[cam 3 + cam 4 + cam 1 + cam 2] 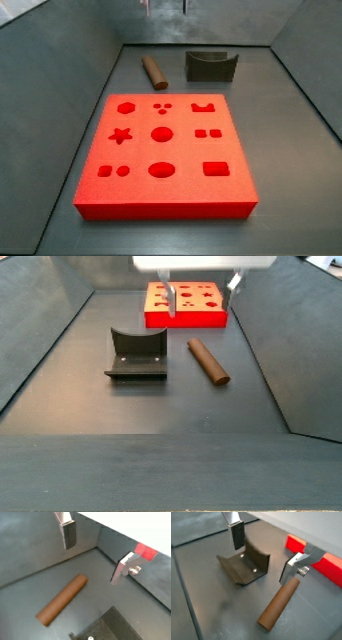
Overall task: Pick up the oval object. Move up. Place the oval object on the fixture. Regrasp the oval object. Move to above the board. Insert the oval object.
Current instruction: Pick up the oval object.
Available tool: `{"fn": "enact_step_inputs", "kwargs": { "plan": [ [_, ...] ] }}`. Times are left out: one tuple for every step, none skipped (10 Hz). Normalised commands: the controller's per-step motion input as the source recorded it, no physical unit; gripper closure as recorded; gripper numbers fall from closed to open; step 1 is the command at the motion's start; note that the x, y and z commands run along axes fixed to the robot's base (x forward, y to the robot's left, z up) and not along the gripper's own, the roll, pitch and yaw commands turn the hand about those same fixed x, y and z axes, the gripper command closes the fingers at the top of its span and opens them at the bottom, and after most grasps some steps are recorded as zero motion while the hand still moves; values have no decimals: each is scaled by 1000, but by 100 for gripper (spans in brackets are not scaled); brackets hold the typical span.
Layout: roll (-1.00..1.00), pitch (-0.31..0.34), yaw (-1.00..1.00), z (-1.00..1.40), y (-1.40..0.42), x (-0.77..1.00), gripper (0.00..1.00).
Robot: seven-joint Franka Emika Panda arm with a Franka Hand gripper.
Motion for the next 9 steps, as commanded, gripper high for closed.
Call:
{"fn": "enact_step_inputs", "kwargs": {
  "plan": [
    [34, -117, 797, -811, -311, 0, 0],
    [80, -134, 629, -880, -526, 0, 0],
    [151, -190, 391, -731, -689, 0, 0],
    [207, -187, 249, -689, -786, 0, 0],
    [209, -210, 249, -637, -783, 0, 0],
    [213, -246, 211, -609, -851, -77, 0],
    [266, -281, -140, -569, -694, -234, 0],
    [220, -214, -394, -454, -366, -160, 0],
    [36, -33, -11, -43, -11, 0, 0]
  ]
}}
